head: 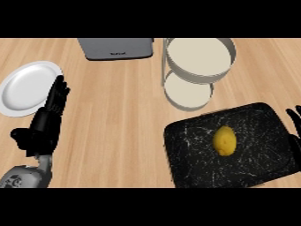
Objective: Pick the lemon from the tray and place it in the tiered basket
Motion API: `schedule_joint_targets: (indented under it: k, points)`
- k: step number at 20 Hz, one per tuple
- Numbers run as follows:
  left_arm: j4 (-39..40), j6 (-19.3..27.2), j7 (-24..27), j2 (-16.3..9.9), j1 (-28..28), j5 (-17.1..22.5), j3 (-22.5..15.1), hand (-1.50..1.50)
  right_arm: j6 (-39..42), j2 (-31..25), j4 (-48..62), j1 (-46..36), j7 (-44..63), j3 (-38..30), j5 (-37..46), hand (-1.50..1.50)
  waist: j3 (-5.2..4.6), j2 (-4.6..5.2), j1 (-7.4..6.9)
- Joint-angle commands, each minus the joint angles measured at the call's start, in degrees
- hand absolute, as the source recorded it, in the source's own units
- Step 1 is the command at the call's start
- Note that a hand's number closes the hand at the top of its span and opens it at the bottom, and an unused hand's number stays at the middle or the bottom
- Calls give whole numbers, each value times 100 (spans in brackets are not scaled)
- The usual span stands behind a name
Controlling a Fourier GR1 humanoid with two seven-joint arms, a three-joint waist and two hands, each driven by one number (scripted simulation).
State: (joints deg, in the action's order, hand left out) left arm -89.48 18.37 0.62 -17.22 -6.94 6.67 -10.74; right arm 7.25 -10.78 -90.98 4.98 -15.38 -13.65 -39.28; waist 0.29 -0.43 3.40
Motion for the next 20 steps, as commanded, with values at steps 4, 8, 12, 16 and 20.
schedule_joint_targets:
  k: [4,8,12,16,20]
  points:
    - [13,203,-113,322,-18,-363,-320,0,1946,-700,-753,1798,-488,-707,-482,-150,-28,17,-180]
    - [-86,267,-226,267,-43,-380,-259,0,1682,-1486,-1271,2430,-477,-1091,867,-150,-43,-1,-109]
    - [20,228,-18,315,55,-352,-258,0,1324,-2285,-2120,2801,-98,-1294,2257,-150,-76,16,-124]
    - [101,300,-226,318,-192,-450,-247,0,997,-2963,-3224,3009,857,-1532,3054,-150,-85,37,-148]
    - [-137,153,-282,303,-34,-423,-390,0,717,-3137,-4335,3151,2309,-1313,3642,-150,-70,45,-359]
